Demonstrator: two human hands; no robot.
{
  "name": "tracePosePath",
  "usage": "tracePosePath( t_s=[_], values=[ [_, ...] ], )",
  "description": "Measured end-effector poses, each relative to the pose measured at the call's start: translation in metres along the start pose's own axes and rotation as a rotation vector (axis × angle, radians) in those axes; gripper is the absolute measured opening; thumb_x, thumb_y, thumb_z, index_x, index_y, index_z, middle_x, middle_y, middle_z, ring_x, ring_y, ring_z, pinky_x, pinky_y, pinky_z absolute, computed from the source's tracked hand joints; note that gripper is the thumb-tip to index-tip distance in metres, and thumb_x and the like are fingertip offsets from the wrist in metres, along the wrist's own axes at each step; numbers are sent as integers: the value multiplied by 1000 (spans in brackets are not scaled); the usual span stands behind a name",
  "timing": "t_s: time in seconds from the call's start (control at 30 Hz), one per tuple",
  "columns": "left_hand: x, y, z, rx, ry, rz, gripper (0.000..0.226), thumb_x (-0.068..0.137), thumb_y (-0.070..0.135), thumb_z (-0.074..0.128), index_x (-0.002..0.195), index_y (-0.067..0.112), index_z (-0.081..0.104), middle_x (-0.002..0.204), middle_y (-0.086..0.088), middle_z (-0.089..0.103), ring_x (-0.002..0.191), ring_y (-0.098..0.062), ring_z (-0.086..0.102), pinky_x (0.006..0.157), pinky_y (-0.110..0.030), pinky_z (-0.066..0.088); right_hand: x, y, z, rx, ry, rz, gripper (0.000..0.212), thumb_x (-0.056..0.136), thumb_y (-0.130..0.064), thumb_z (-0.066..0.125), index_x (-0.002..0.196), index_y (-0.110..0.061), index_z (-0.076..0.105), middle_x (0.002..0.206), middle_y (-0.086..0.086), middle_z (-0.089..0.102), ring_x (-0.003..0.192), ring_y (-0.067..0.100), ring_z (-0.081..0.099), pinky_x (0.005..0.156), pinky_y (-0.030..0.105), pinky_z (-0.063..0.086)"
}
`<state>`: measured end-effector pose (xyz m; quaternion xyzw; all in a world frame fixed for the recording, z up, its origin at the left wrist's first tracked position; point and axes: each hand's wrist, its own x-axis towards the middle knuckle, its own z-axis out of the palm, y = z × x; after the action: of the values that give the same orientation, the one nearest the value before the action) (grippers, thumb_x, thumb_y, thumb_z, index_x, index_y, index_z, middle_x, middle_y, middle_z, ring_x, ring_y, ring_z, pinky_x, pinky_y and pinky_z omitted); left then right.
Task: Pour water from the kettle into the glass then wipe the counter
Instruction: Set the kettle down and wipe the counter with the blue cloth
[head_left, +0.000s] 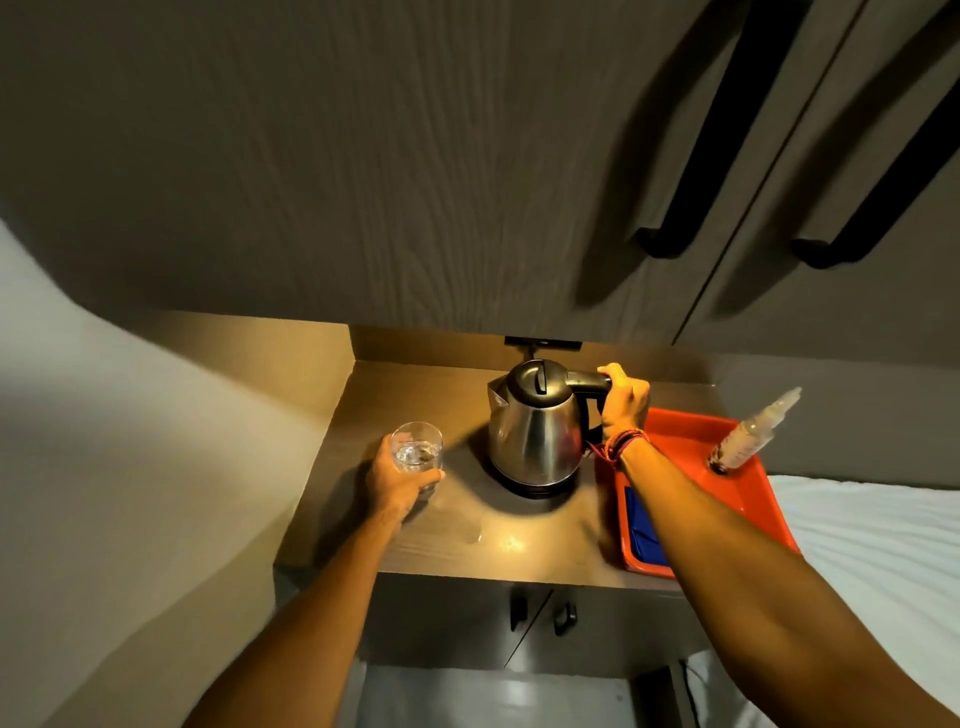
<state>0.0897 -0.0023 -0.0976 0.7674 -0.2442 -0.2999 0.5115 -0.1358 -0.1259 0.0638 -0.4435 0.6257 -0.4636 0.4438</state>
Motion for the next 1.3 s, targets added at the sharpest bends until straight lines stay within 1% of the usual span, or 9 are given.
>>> tracePosePath(
  t_s=[0.37,0.5,0.6,0.73,0.83,0.93,1.03,1.13,1.3],
  values=[
    [6,9,32,-6,-54,-1,95,60,2,94,143,14,49,137,-11,61,128,-31,56,104,-48,54,34,26,-26,251,42,59,16,98,-7,52,90,1,63,86,20,49,73,31,45,61,36,37],
    [11,13,27,-7,-56,55,101,62,4,93,148,16,41,147,-12,52,138,-33,48,104,-41,49,37,58,-33,121,55,36,25,102,-10,45,84,-3,61,93,17,58,87,27,52,82,43,44],
    [17,26,16,105,83,206,113,59,28,97,152,19,32,153,-11,38,139,-28,39,106,-42,45,40,73,-42,-170,42,-13,23,98,-6,49,98,6,69,98,22,66,93,25,58,95,47,48],
    [-4,37,27,497,270,762,65,78,40,78,132,15,51,133,-10,49,116,-25,50,88,-33,48,38,88,-73,-619,19,-8,31,96,-14,48,111,1,70,120,24,68,116,40,61,96,45,50],
    [-48,40,72,567,73,1087,32,86,32,64,112,14,58,109,-7,57,96,-22,52,79,-36,49,36,102,-106,-797,-9,128,36,94,-23,53,115,2,68,127,26,65,121,43,59,97,45,51],
    [-100,46,130,593,-251,1262,25,87,30,61,107,15,64,100,-4,64,89,-25,59,73,-42,49,34,111,-129,-765,-112,252,39,93,-24,58,118,3,67,127,26,66,118,42,61,98,45,51],
    [-136,47,176,739,-558,1202,36,91,35,56,120,16,64,117,-2,66,108,-27,60,85,-44,47,31,120,-140,-685,-132,316,36,87,-16,63,115,6,69,117,24,69,103,36,65,86,45,52],
    [-143,44,202,915,-651,1092,38,95,37,49,125,16,60,129,-3,63,120,-26,53,94,-44,42,27,128,-140,-489,-142,419,39,84,-3,64,120,12,61,103,21,64,87,29,59,64,38,53],
    [-142,36,219,1094,-653,1068,26,98,29,43,107,13,61,115,-10,70,115,-31,53,91,-46,40,30,143,-147,-200,-125,494,37,83,12,59,120,14,56,114,30,65,100,35,64,95,59,54]
  ],
)
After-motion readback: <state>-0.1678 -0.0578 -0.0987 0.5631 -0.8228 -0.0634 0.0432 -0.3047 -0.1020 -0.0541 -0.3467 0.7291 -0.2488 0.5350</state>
